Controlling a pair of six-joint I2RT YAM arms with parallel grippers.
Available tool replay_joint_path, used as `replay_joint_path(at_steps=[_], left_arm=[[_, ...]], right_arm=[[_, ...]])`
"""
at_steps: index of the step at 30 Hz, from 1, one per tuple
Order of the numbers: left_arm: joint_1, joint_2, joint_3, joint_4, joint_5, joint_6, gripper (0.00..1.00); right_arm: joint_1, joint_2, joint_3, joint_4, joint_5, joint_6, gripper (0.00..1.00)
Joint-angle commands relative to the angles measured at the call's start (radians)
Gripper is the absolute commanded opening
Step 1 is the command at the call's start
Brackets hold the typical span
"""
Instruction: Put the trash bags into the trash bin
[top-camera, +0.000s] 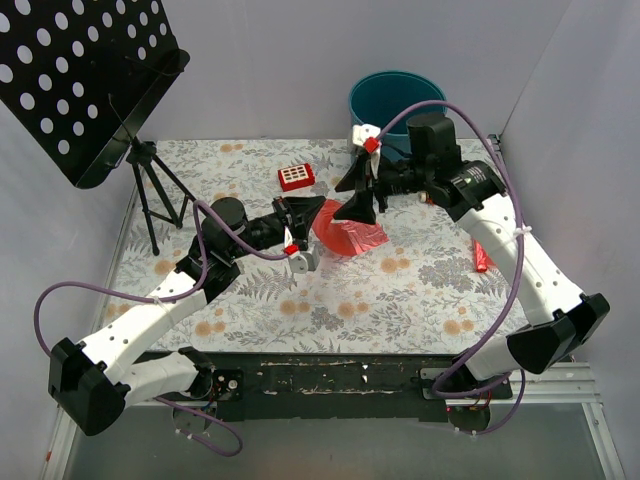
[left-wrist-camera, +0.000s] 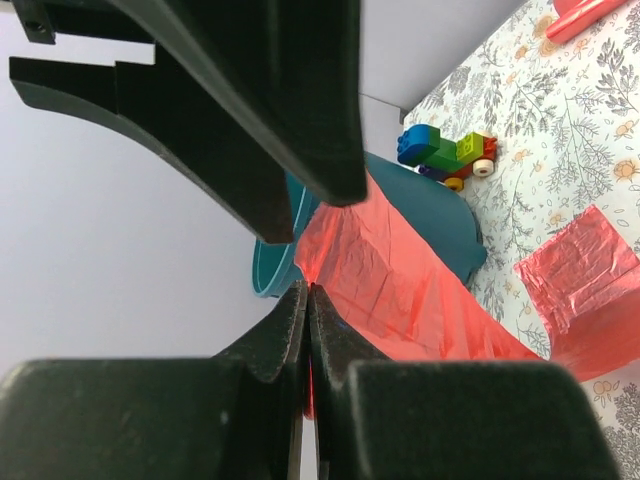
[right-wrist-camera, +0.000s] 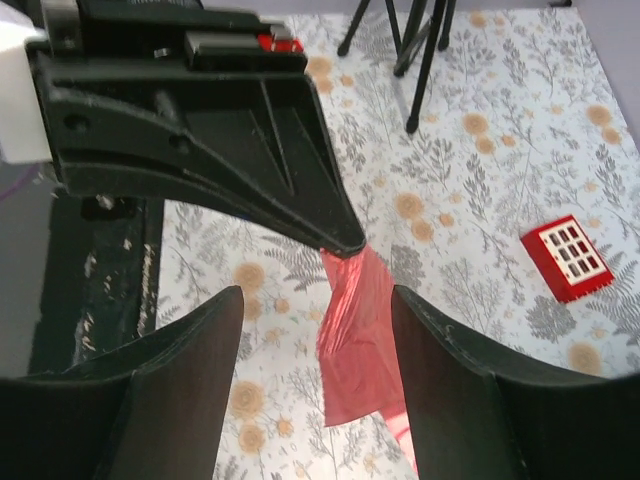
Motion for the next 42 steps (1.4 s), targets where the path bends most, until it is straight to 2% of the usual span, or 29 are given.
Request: replay_joint_path(at_steps=[1, 5, 9, 10, 22, 25, 28, 36, 42], left_arm=[[-0.001, -0.011, 0.015, 0.012, -0.033, -0.028, 0.00], [-0.001, -0.006, 0.016, 0.015, -0.035, -0.033, 0.00], [-0.001, -0.005, 0.016, 0.012, -0.038, -0.031, 0.00], [-0.003, -0.002, 0.018, 0.009, -0.038, -0.025, 0.00], [-0.003, 0.018, 0.028, -0.017, -0.045, -0.004, 0.00], [-0.001, 0.024, 0.034, -0.026, -0.050, 0.007, 0.00], [-0.001, 0.030, 0.042, -0.034, -0.053, 0.010, 0.00], [-0.015, 0.101, 0.074, 0.003, -0.036, 0.050, 0.00], [-0.015, 0.052, 0.088, -0.010, 0.091, 0.027, 0.00]], right_arm=[[0.055, -0.040, -0.047, -0.050, 0.193, -0.168, 0.65], [0.070, -0.035, -0.055, -0.017, 0.292, -0.174, 0.47], [0.073, -0.021, -0.040, 0.001, 0.317, -0.173, 0.23], [0.075, -0.021, -0.035, 0.006, 0.317, -0.173, 0.20], [0.099, -0.035, -0.035, 0.021, 0.320, -0.168, 0.27], [0.104, -0.034, -0.027, 0.023, 0.327, -0.171, 0.22], [0.109, -0.029, -0.026, 0.021, 0.326, -0.182, 0.02], [0.161, 0.017, 0.022, -0.017, 0.226, -0.198, 0.01], [0.156, 0.038, -0.017, 0.055, 0.523, -0.230, 0.01]])
